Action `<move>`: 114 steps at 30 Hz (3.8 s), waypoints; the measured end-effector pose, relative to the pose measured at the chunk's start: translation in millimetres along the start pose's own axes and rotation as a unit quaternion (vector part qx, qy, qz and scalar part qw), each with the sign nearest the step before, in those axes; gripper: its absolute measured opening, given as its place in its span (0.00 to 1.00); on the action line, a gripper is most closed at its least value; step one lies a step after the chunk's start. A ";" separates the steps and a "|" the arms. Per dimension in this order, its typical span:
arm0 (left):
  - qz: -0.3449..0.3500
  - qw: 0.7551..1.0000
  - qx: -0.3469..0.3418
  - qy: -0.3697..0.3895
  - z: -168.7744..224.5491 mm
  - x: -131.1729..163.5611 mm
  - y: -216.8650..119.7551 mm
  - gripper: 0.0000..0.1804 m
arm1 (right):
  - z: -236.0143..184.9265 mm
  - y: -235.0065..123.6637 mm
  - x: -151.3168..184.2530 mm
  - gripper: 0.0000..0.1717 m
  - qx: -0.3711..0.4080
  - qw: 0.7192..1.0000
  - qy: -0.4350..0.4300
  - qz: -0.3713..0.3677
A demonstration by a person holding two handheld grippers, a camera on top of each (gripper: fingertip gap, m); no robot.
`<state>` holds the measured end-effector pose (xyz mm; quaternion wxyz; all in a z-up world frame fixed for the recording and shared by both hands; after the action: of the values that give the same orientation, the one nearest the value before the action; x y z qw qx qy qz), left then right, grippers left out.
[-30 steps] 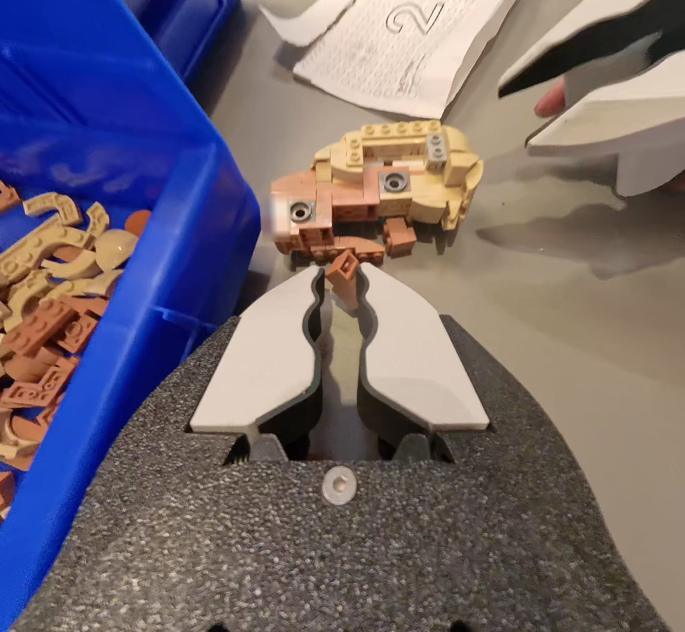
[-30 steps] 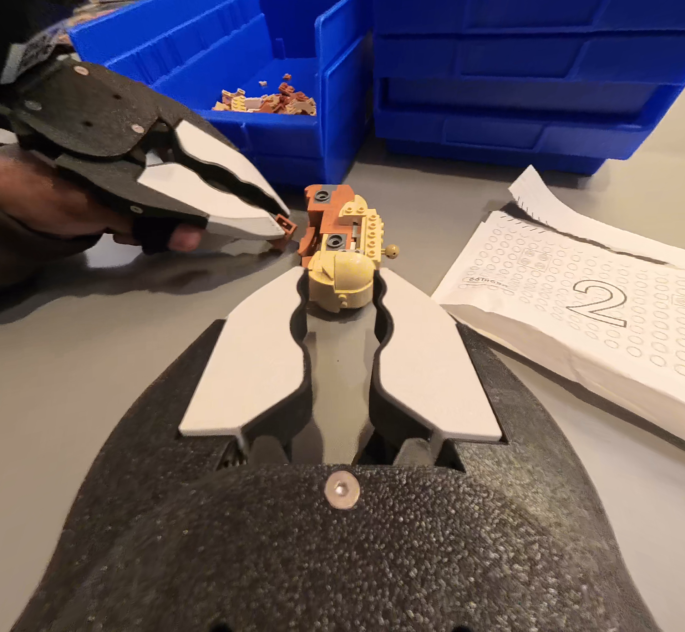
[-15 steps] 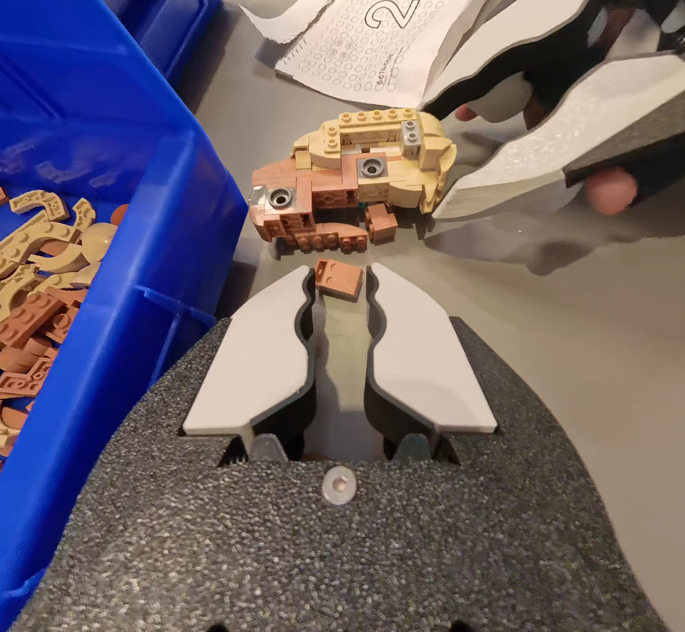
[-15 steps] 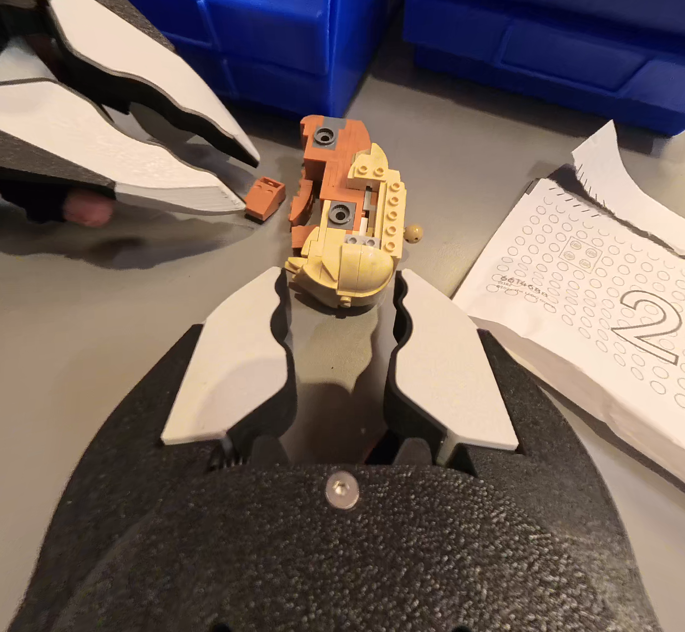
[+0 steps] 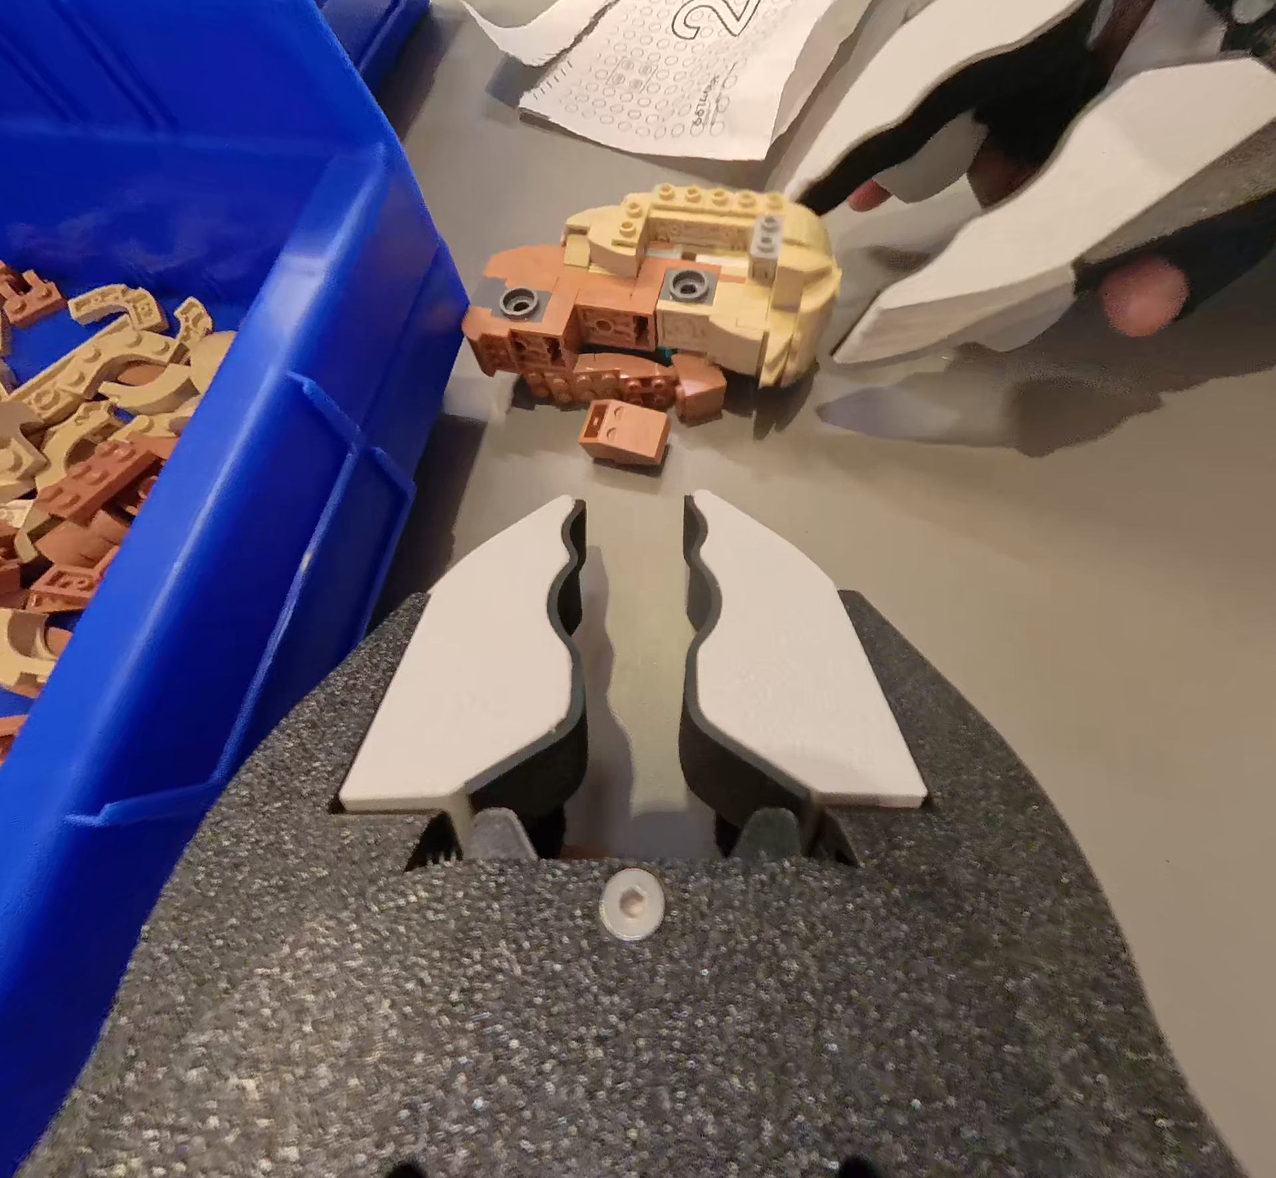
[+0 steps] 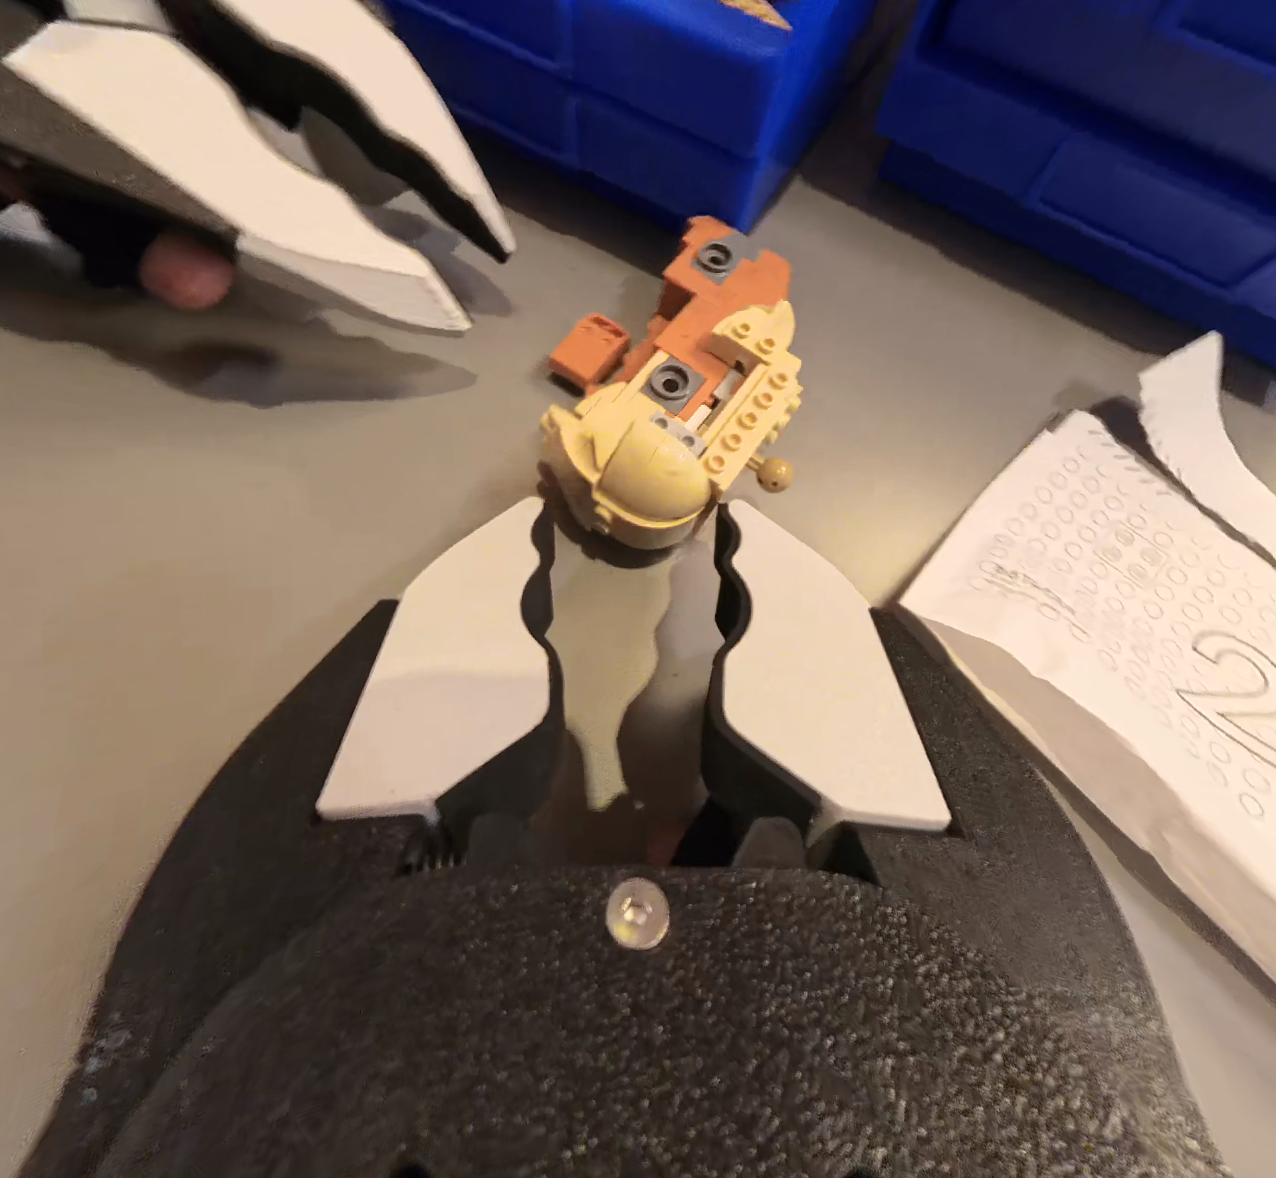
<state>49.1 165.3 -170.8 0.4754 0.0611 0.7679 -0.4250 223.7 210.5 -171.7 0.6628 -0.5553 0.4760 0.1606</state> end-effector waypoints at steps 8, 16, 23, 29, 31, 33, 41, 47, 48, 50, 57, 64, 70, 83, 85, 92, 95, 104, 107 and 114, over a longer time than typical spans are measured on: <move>0.024 0.999 0.018 0.009 9.5 -14.9 1.9 0.18 | 4.2 -13.0 4.7 0.26 -0.047 0.999 -0.017 0.012; -0.031 0.996 -0.037 0.071 28.9 -38.5 23.9 0.28 | 23.0 -12.9 6.0 0.25 -0.001 1.000 -0.008 0.006; -0.055 0.987 -0.088 0.123 50.8 -56.7 28.6 0.35 | 27.2 -18.2 4.7 0.23 -0.009 0.999 0.017 0.032; -0.089 0.968 -0.136 0.189 57.6 -57.1 55.3 0.29 | 35.9 -26.5 3.0 0.22 -0.022 0.996 0.062 0.067; -0.084 0.964 -0.147 0.204 57.6 -53.0 58.0 0.24 | 37.1 -29.4 4.1 0.21 -0.030 0.995 0.068 0.072; -0.072 0.968 -0.145 0.192 56.2 -53.1 55.1 0.22 | 39.3 -32.4 4.4 0.21 -0.034 0.993 0.078 0.081; 0.117 0.992 -0.016 -0.049 19.0 -51.3 19.5 0.22 | 45.4 -40.9 3.7 0.20 -0.062 0.985 0.109 0.120; 0.261 0.927 0.096 -0.252 -15.6 -31.4 5.3 0.19 | 46.3 -43.2 3.4 0.20 -0.064 0.983 0.112 0.131; 0.273 0.918 0.103 -0.269 -18.8 -29.8 4.0 0.19 | 46.1 -43.3 3.4 0.20 -0.063 0.983 0.111 0.131; 0.287 0.904 0.118 -0.293 -23.1 -28.0 2.4 0.19 | 46.0 -43.4 3.4 0.20 -0.063 0.983 0.111 0.132; 0.320 0.864 0.153 -0.358 -30.7 -24.3 2.1 0.19 | 47.0 -44.3 3.3 0.20 -0.065 0.982 0.114 0.136; 0.322 0.860 0.155 -0.364 -30.9 -24.4 3.0 0.19 | 46.8 -44.0 3.2 0.20 -0.065 0.982 0.113 0.134; 0.329 0.845 0.162 -0.390 -31.5 -24.6 3.8 0.19 | 45.3 -43.9 3.1 0.20 -0.059 0.984 0.105 0.133; 0.404 0.748 0.190 -0.490 -22.7 -36.5 -18.2 0.19 | -12.1 -29.7 -12.1 0.22 -0.029 0.980 -0.043 0.190; 0.413 0.721 0.197 -0.520 -12.6 -35.0 -23.0 0.19 | -29.7 -25.4 -18.5 0.22 -0.018 0.975 -0.077 0.209; 0.441 0.651 0.178 -0.592 15.7 -16.1 -39.7 0.18 | -79.2 -15.9 -32.4 0.21 0.020 0.956 -0.132 0.260; 0.454 0.620 0.154 -0.622 21.9 -4.2 -46.8 0.18 | -93.8 -15.0 -34.6 0.20 0.034 0.951 -0.148 0.270; 0.470 0.549 0.124 -0.681 38.7 21.7 -48.9 0.18 | -114.3 6.3 -32.6 0.21 0.055 0.966 -0.155 0.201; 0.473 0.533 0.120 -0.692 42.2 27.4 -48.0 0.17 | -114.4 13.0 -30.4 0.23 0.060 0.972 -0.145 0.175; 0.461 0.552 0.145 -0.679 38.6 32.8 -52.3 0.17 | -115.8 14.4 -32.0 0.21 0.062 0.969 -0.169 0.167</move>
<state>31.5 94.7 -172.6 0.9713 0.1682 0.0115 -0.1678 144.7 122.4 -146.1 0.7306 -0.3908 0.4522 0.3302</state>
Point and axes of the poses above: each gripper's, where its closed fingertips meet, y out along the fingers, x out of its underside, z = x × y across the jaws, the point moved 8 cm from there along -y, back along the fingers, and after that the axes turned 10 degrees about y, right-handed, at the moved point
